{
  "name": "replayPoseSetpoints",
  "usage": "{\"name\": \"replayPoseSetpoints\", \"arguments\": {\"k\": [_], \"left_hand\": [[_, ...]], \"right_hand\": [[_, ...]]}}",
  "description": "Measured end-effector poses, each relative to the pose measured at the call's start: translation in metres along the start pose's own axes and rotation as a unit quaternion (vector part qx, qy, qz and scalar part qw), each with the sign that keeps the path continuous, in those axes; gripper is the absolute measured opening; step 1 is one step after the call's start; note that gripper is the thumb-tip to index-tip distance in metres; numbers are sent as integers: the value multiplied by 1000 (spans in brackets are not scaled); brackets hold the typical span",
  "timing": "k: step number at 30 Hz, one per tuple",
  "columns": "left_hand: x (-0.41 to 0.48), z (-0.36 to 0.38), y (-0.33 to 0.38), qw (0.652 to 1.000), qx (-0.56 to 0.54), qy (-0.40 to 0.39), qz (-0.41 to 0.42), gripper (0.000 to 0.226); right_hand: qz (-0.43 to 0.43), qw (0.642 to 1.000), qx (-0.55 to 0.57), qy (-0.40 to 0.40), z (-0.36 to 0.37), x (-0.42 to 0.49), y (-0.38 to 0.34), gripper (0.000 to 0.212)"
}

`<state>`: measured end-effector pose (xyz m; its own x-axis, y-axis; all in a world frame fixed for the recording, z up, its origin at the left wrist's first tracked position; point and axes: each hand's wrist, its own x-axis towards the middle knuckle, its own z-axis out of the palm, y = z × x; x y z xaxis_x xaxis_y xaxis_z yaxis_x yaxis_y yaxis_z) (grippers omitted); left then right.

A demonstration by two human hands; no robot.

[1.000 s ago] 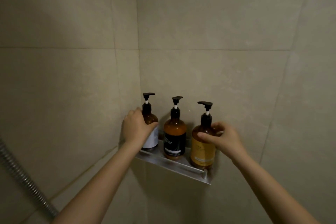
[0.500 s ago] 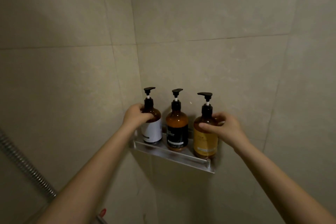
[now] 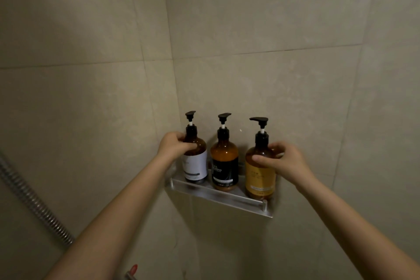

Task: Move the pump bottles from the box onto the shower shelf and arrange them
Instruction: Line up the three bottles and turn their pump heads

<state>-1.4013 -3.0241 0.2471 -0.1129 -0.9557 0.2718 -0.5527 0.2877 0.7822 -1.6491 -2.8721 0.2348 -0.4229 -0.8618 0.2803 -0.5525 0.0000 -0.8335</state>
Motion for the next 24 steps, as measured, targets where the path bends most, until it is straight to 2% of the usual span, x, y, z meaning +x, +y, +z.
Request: {"name": "replayPoseSetpoints", "arguments": {"k": [12,24], "left_hand": [[7,1,-2,999,32,9,18,47],[10,3,-9,1000,0,1,6,47]], "right_hand": [[11,1000,-18,0,1,-1,-1,71],[36,999,0,-8,3,-2,-7,72]]}}
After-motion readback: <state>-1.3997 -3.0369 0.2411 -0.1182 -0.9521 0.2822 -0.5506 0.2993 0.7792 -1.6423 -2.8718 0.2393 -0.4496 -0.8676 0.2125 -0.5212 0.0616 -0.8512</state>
